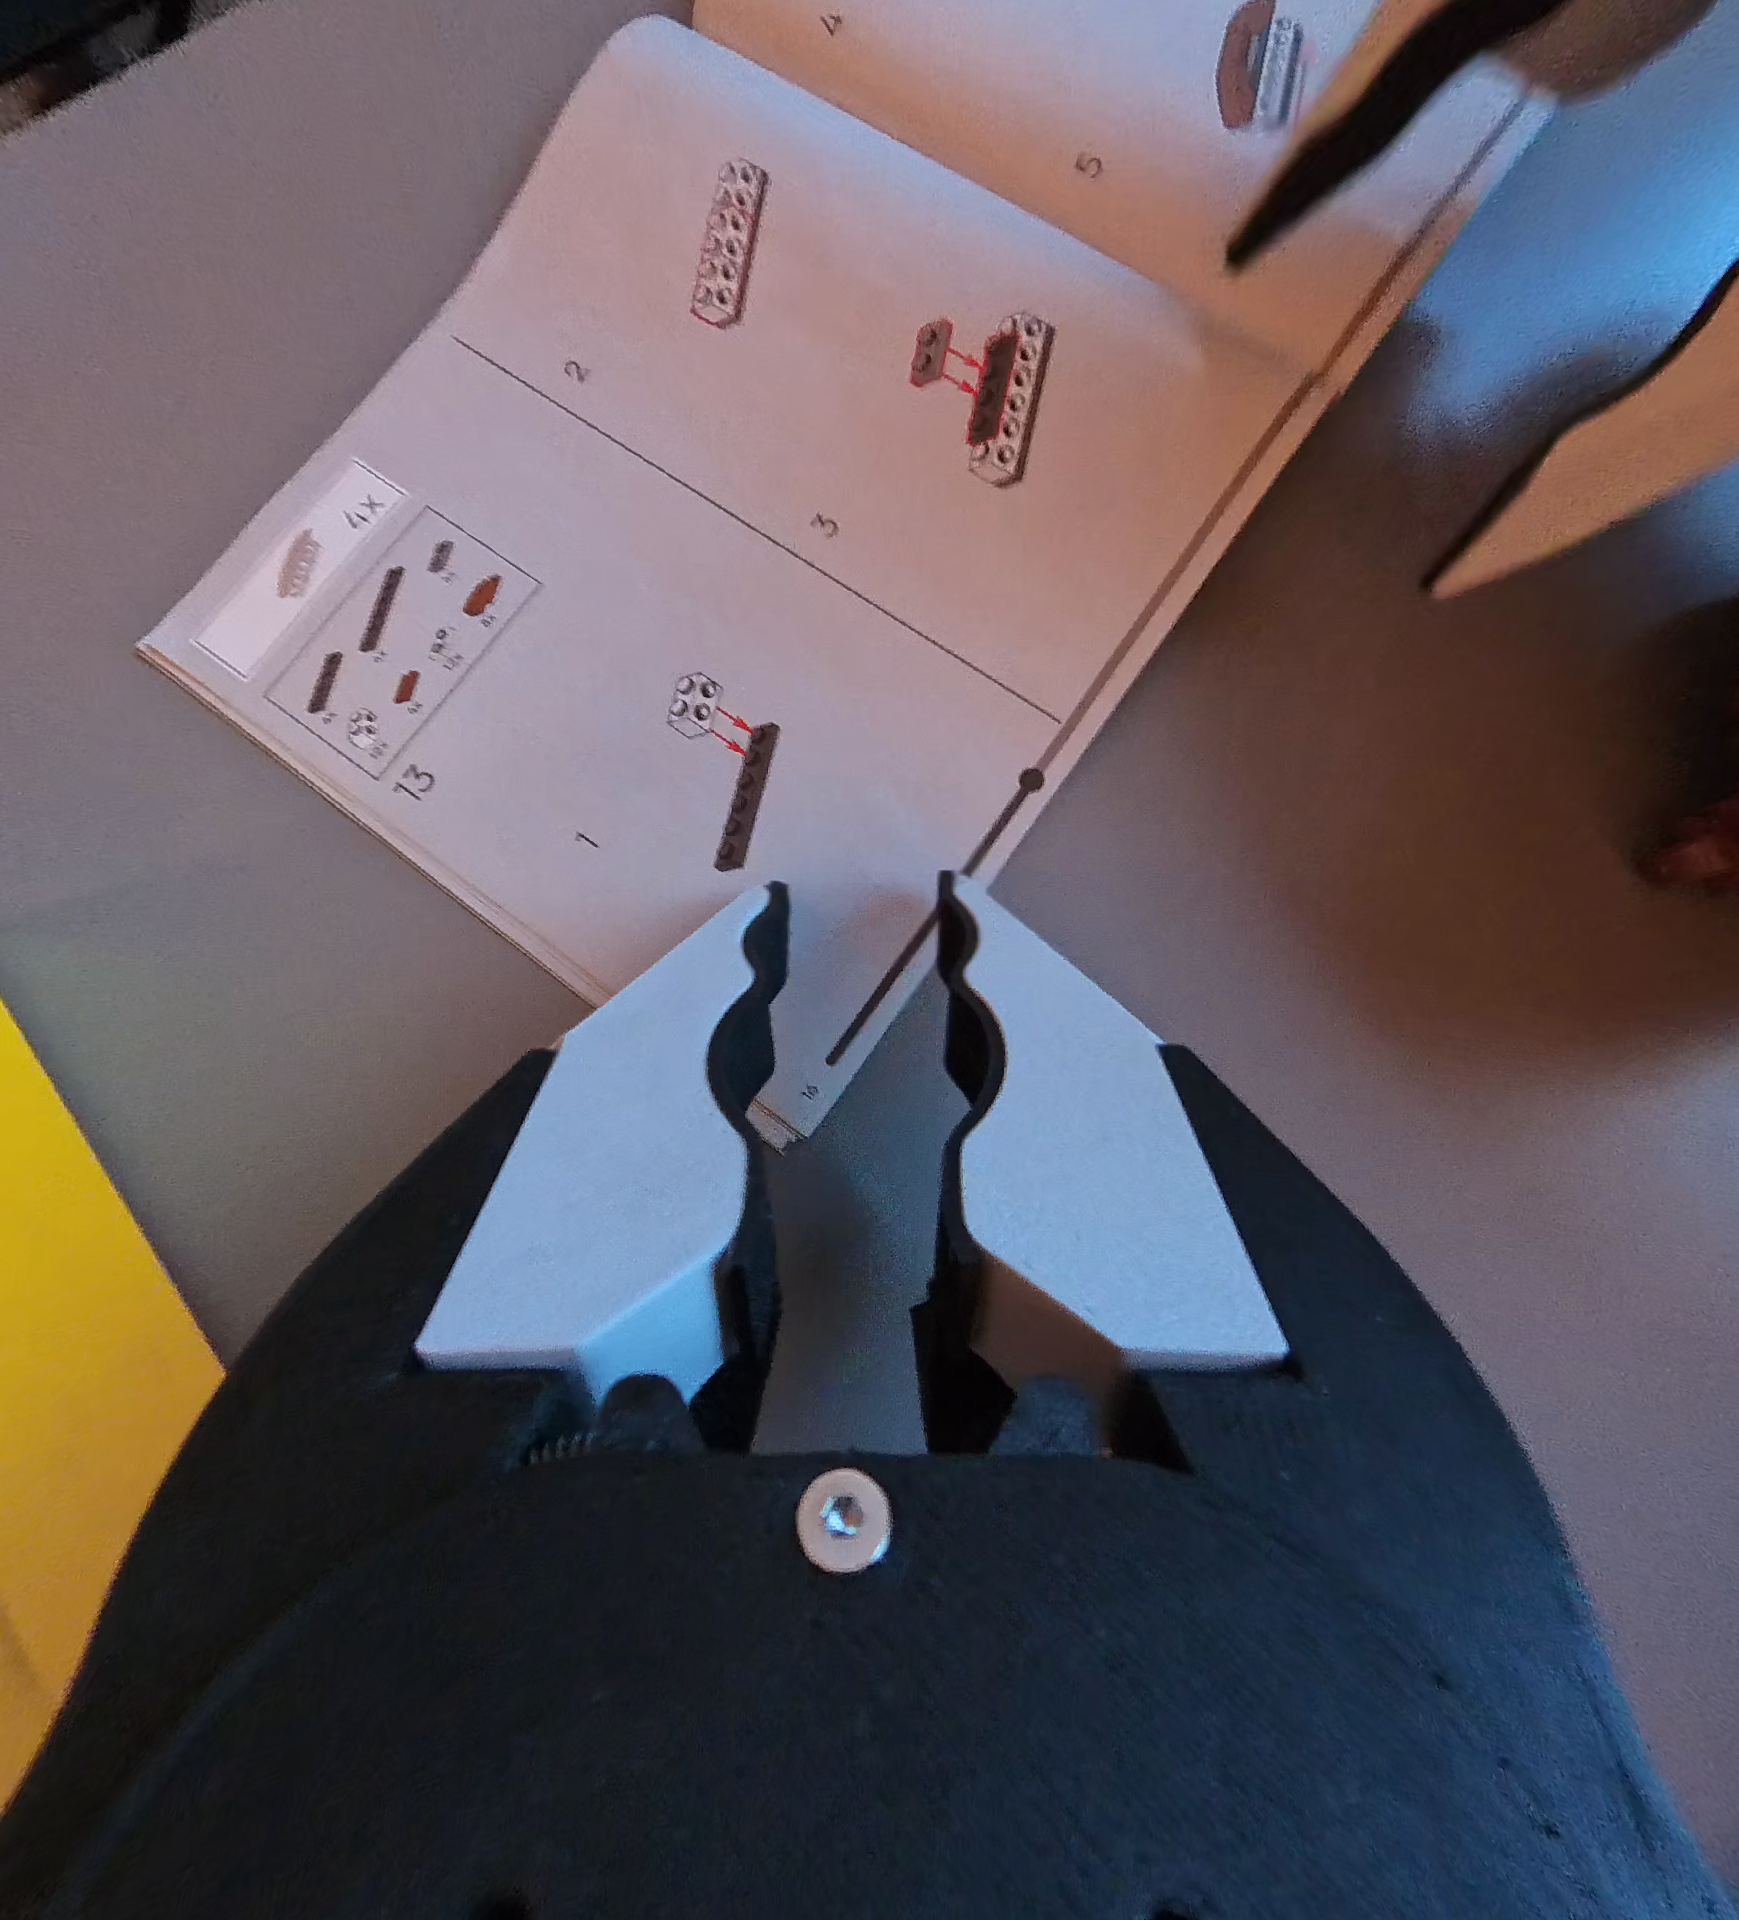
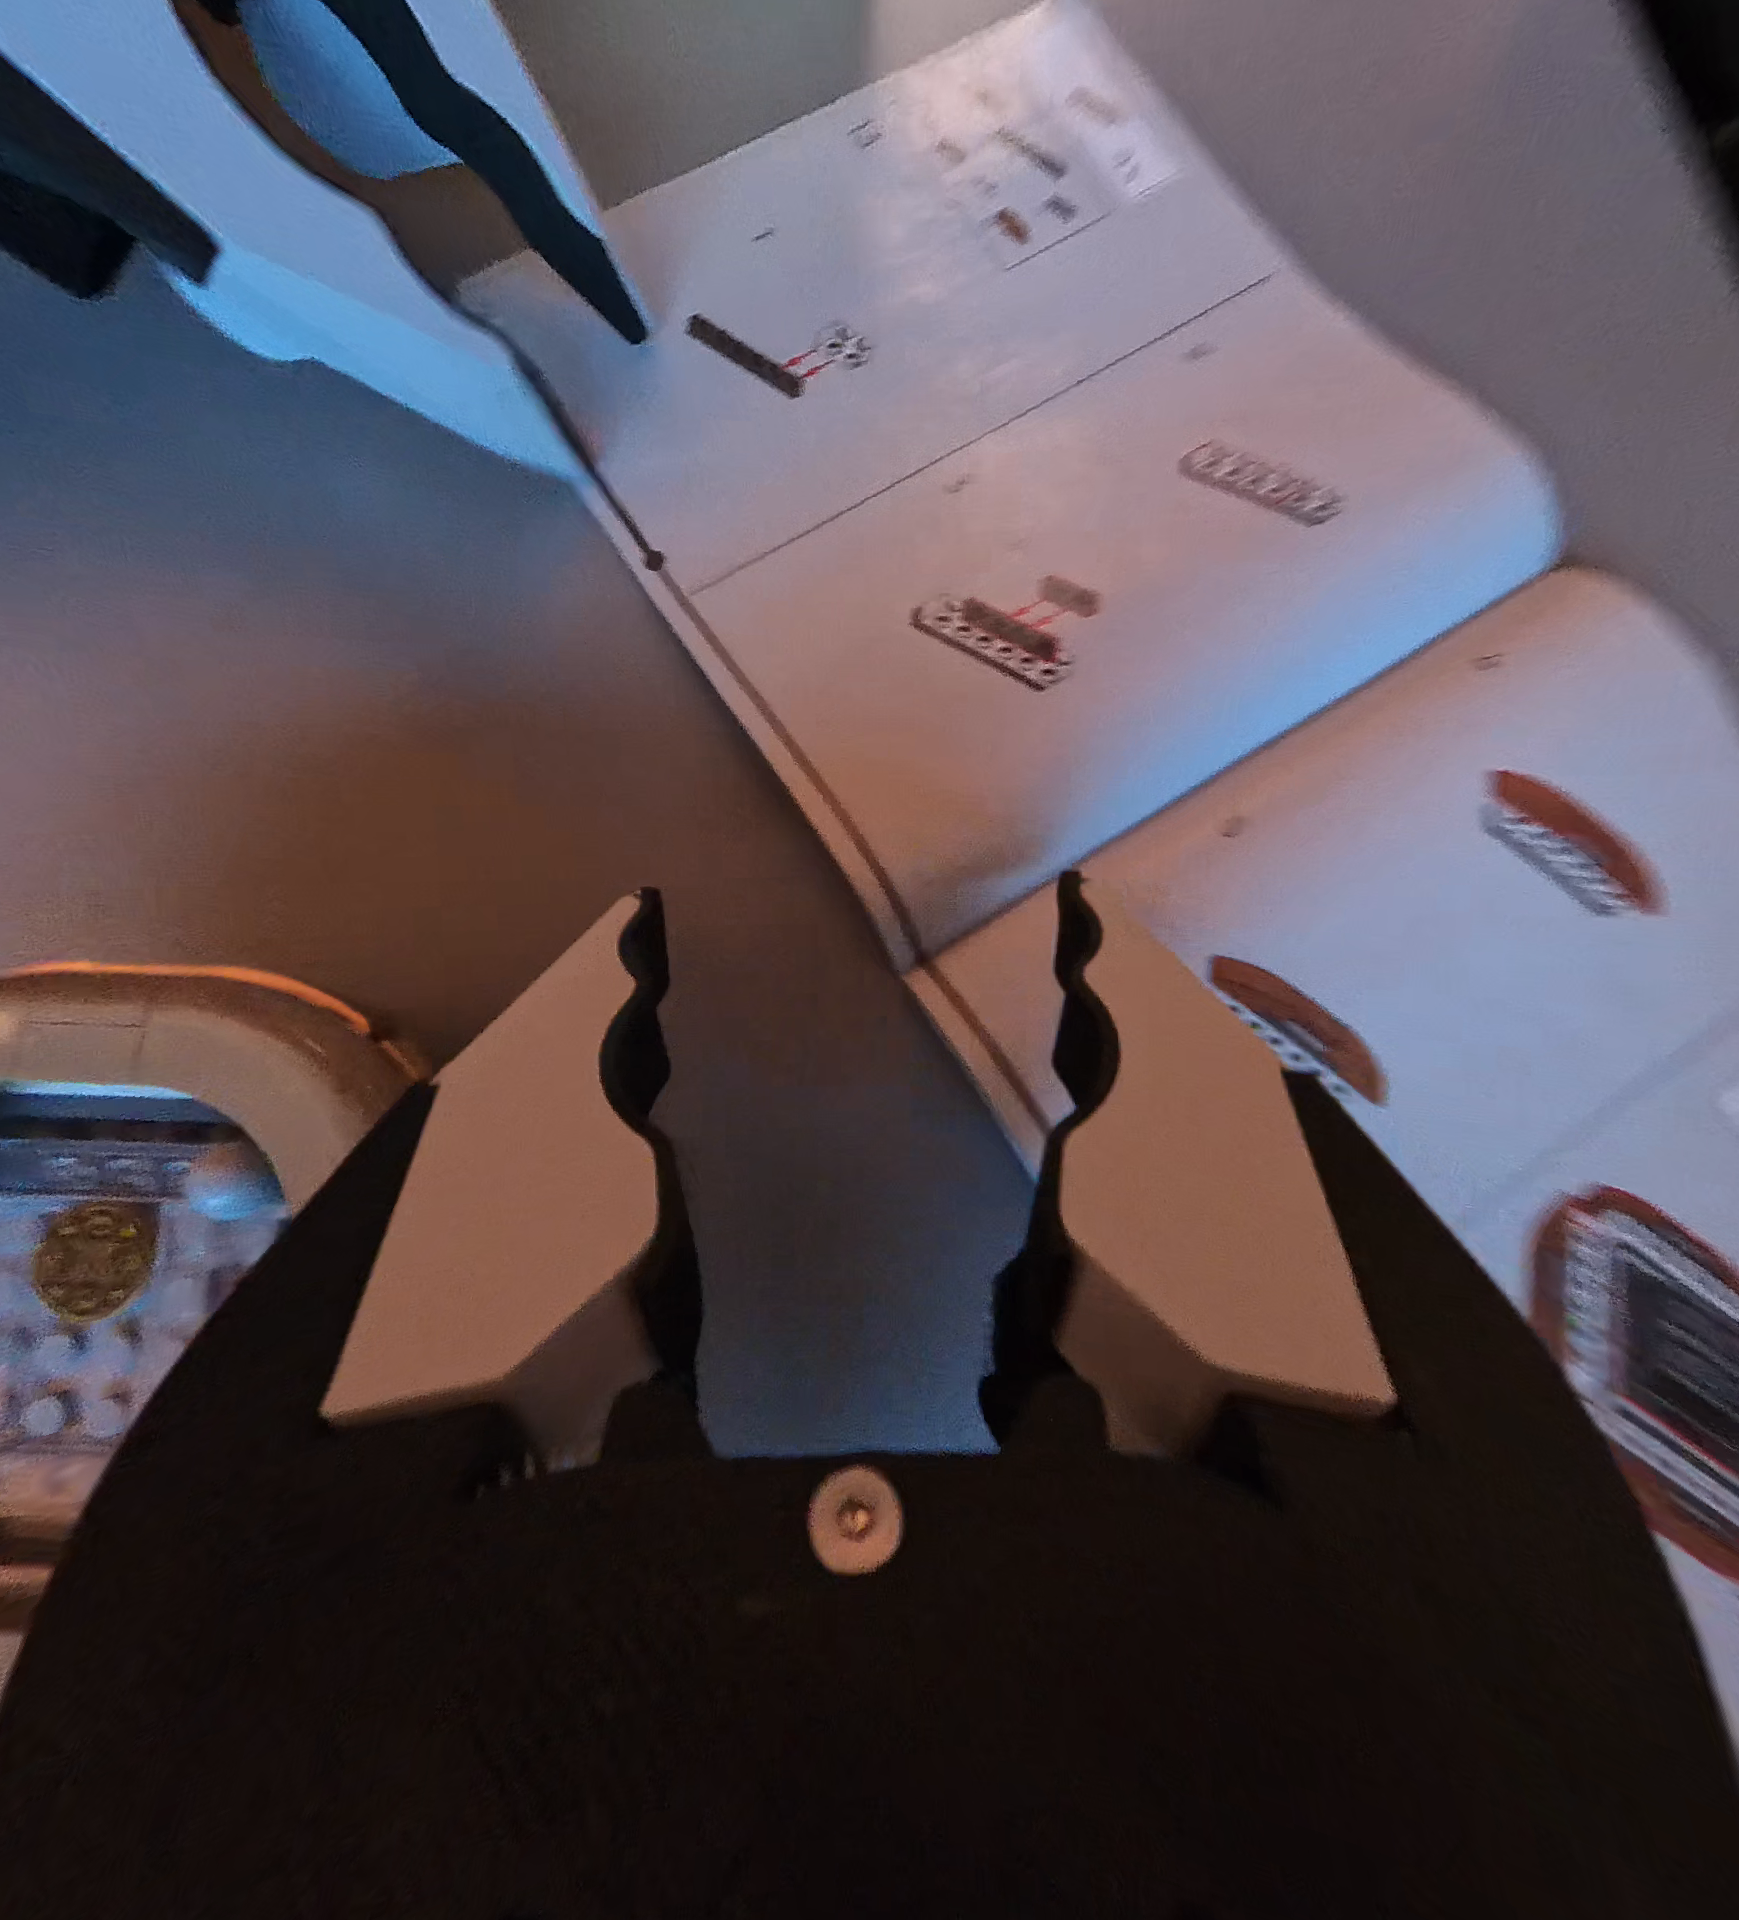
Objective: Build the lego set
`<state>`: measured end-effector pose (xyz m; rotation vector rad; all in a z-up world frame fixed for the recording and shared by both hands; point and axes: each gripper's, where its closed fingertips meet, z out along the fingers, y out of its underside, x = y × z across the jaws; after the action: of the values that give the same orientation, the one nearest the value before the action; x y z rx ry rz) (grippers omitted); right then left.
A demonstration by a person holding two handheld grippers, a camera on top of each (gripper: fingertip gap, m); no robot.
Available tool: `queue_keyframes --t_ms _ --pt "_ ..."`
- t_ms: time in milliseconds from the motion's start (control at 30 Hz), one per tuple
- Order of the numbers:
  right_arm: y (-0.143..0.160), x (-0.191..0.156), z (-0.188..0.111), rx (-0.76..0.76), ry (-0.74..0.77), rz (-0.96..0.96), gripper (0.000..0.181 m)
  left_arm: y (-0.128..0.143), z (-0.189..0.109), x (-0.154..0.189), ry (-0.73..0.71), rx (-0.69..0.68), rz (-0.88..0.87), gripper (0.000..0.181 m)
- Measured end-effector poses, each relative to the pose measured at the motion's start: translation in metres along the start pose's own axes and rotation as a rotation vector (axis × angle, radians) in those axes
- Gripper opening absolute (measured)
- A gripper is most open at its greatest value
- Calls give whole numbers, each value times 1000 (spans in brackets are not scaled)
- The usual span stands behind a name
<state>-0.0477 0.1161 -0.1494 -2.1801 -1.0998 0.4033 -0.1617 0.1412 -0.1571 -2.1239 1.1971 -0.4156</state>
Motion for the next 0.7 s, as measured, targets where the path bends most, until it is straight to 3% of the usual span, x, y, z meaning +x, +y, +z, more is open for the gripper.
queue_keyframes --t_ms 67,133,233,333,467,700 --pt "-1 -5 3 -13 -85 63 74 -12 -6 -9 -36 70 -61 0" --pt "-7 -2 1 14 -108 102 71 -18 -10 -19 -65 111 -120 0" --pt "-13 9 -2 45 -67 85 71 -5 -8 -34 -132 42 -134 9" --pt "-9 10 2 1 -54 46 75 6 1 -32 -104 -19 -146 18" --pt "-5 7 12 -49 -50 13 81 6 2 -37 -146 -10 -116 5" --pt "-8 5 18 -53 -40 10 81 4 4 -34 -227 -36 61 0"
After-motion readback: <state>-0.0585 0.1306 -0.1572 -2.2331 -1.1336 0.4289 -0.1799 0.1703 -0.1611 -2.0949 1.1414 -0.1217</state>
